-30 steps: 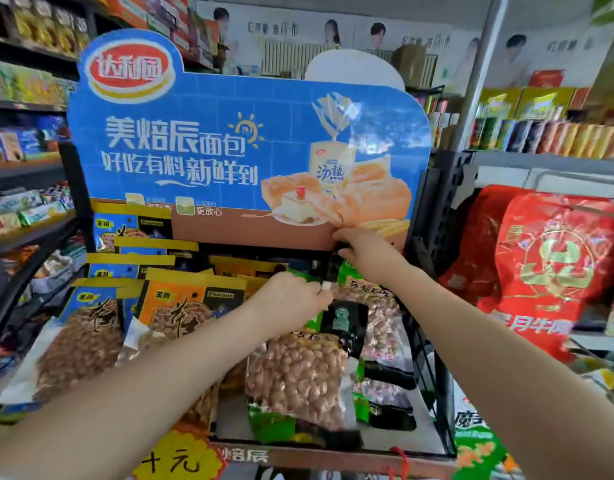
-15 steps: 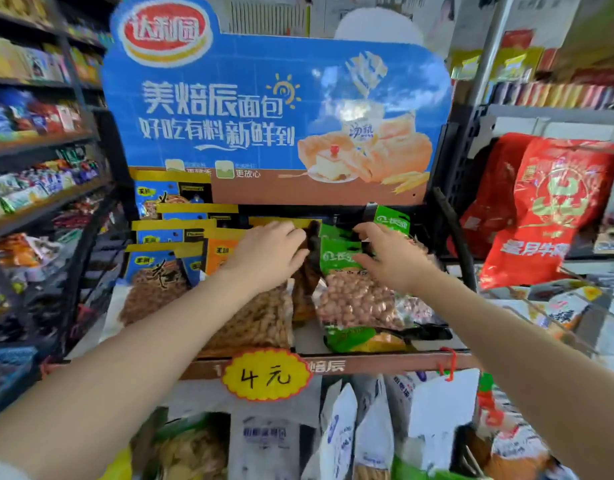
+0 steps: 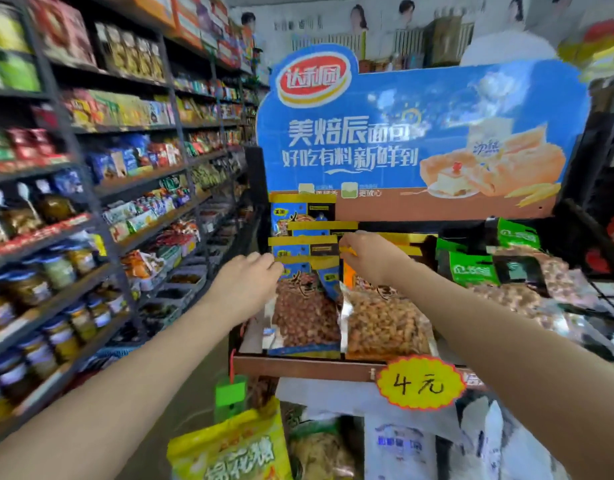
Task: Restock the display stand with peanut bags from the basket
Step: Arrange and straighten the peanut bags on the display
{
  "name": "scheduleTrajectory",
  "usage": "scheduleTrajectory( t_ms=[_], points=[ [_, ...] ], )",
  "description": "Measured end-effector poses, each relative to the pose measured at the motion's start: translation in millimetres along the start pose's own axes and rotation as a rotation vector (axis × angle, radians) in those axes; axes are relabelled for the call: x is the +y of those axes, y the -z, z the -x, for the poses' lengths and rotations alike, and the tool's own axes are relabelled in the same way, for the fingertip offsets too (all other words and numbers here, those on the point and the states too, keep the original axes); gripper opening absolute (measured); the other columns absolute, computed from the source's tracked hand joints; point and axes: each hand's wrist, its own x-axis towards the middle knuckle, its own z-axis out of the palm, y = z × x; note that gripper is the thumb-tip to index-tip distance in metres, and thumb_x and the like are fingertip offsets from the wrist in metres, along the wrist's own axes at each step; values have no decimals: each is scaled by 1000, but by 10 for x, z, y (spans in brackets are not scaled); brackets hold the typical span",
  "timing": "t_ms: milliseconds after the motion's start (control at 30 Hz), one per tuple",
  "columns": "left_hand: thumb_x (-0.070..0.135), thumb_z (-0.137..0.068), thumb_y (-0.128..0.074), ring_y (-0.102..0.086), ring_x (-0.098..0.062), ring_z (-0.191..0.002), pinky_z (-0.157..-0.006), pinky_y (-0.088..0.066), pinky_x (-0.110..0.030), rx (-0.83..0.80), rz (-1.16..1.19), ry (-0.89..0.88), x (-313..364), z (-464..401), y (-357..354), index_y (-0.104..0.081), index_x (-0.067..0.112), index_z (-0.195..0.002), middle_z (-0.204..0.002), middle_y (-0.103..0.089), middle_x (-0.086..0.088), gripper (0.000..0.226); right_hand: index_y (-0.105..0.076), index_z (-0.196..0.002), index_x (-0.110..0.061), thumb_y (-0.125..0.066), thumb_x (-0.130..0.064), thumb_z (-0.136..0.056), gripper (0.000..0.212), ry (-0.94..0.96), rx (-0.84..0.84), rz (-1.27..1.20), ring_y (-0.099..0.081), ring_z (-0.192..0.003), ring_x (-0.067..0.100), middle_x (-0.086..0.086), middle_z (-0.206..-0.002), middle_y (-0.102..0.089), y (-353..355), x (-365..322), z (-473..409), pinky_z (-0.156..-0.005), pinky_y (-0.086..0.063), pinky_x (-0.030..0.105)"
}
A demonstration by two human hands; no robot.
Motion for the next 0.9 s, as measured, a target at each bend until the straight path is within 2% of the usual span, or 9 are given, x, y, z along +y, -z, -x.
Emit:
scheduleTrajectory(
  t_ms=[67, 167, 333, 400, 500, 567, 667, 767, 900],
  points=[
    [22, -67, -80, -65, -22, -70, -54, -52, -30, -45, 45, -5, -56, -121, -50, -66, 9, -83, -77, -64, -5, 26, -51, -119, -3, -35, -20, -98, 31, -9, 4, 47, -51, -112, 37, 18, -120, -54, -23, -10, -199, -92, -47, 48],
    [35, -93, -49, -55, -23, -104, -82, -49, -34, -139, 83, -6, -150, -405, -251, -54, 9, -112, -110, -58, -6, 33, -46, -128, -7, -38, -11, -96, 33, -31, 85, 124, -47, -118, 36, 14, -129, -49, -32, 70, -506, -93, -47, 48],
    [47, -92, -43, -50, -26, -114, -91, -45, -38, -251, 45, -5, -273, -900, -541, -44, 8, -126, -125, -52, -8, 52, -37, -137, -12, -46, 5, -87, 54, 17, 140, 195, -39, -128, 34, 12, -147, -34, -45, 241, -927, -96, -45, 46],
    [52, -89, -44, -49, -27, -117, -96, -42, -39, -242, 34, -4, -311, -1023, -645, -40, 8, -130, -130, -48, -9, 61, -36, -137, -12, -49, 7, -85, 57, 45, 148, 232, -38, -127, 34, 13, -143, -35, -131, 253, -1030, -98, -45, 45],
    [59, -83, -48, -49, -27, -117, -95, -41, -38, -224, 71, 18, -339, -1103, -716, -37, 7, -132, -129, -47, -9, 72, -32, -138, -12, -50, 5, -86, 58, 53, 146, 239, -41, -122, 36, 14, -133, -42, -264, 209, -1129, -98, -44, 42],
    [60, -80, -52, -49, -27, -116, -92, -40, -37, -232, 105, 51, -340, -1127, -722, -40, 7, -127, -125, -49, -10, 72, -36, -133, -10, -51, -2, -89, 47, 18, 147, 234, -50, -113, 34, 15, -124, -50, -293, 174, -1172, -90, -47, 40],
    [46, -86, -55, -54, -27, -109, -88, -38, -36, -246, 110, 41, -352, -1166, -716, -46, 9, -117, -117, -58, -8, 49, -47, -125, -13, -52, -7, -90, 35, -37, 132, 299, -56, -104, 32, 13, -110, -62, -279, 129, -1194, -77, -49, 39],
    [35, -90, -56, -58, -29, -96, -80, -34, -33, -272, 152, -9, -388, -1163, -701, -53, 11, -109, -102, -64, -6, 30, -56, -120, -21, -51, -13, -91, 30, 7, 88, 354, -55, -108, 29, 7, -114, -64, -286, 108, -1215, -84, -47, 38],
    [51, -77, -65, -59, -27, -91, -73, -31, -29, -308, 230, -32, -455, -1101, -589, -53, 11, -105, -88, -60, -4, 50, -57, -118, -15, -59, -25, -89, 31, 98, -157, 72, -58, -107, 29, 8, -117, -64, -218, -26, -1230, -90, -48, 40]
  ],
)
